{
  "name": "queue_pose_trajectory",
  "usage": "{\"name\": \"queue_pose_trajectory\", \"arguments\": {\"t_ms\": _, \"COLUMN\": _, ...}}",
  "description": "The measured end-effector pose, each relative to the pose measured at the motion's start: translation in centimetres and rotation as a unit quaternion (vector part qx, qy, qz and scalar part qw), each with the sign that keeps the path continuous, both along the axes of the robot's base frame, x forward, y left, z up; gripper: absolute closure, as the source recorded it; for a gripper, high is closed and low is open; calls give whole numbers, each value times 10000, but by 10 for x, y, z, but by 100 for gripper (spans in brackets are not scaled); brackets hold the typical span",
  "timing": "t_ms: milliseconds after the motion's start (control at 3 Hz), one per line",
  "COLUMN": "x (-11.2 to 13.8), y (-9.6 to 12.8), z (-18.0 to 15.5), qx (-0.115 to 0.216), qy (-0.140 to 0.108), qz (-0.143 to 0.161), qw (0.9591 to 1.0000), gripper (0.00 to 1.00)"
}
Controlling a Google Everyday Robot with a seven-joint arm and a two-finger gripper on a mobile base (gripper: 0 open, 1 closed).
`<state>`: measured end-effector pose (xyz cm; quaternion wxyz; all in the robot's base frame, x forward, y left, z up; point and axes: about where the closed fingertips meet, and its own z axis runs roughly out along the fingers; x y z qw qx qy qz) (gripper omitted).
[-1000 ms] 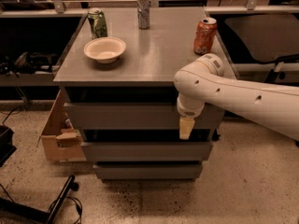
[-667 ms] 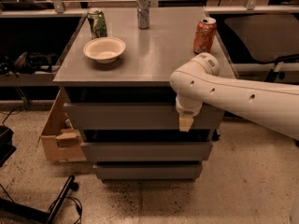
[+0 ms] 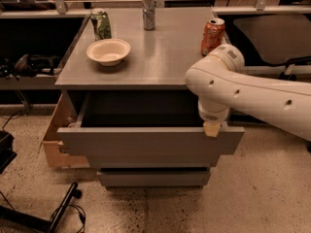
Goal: Open top drawer
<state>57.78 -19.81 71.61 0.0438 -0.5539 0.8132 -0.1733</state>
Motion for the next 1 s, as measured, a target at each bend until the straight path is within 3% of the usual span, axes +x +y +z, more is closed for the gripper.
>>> {"name": "queue_pose_trajectory", "arguments": {"t_ms": 333, "x": -7, "y": -5, "z": 13, "qx": -50, "qy": -36, "qz": -210, "qw": 9998, "gripper": 85}}
{"name": "queue_pose_trajectory", "arguments": {"t_ms": 667, "x": -7, "y": -5, "z": 13, "qx": -50, "qy": -36, "qz": -211, "qw": 9998, "gripper": 54}}
{"name": "queue_pose_trajectory", "arguments": {"t_ms": 1000, "x": -7, "y": -5, "z": 13, "qx": -50, "qy": -36, "qz": -211, "qw": 9998, "gripper": 31}}
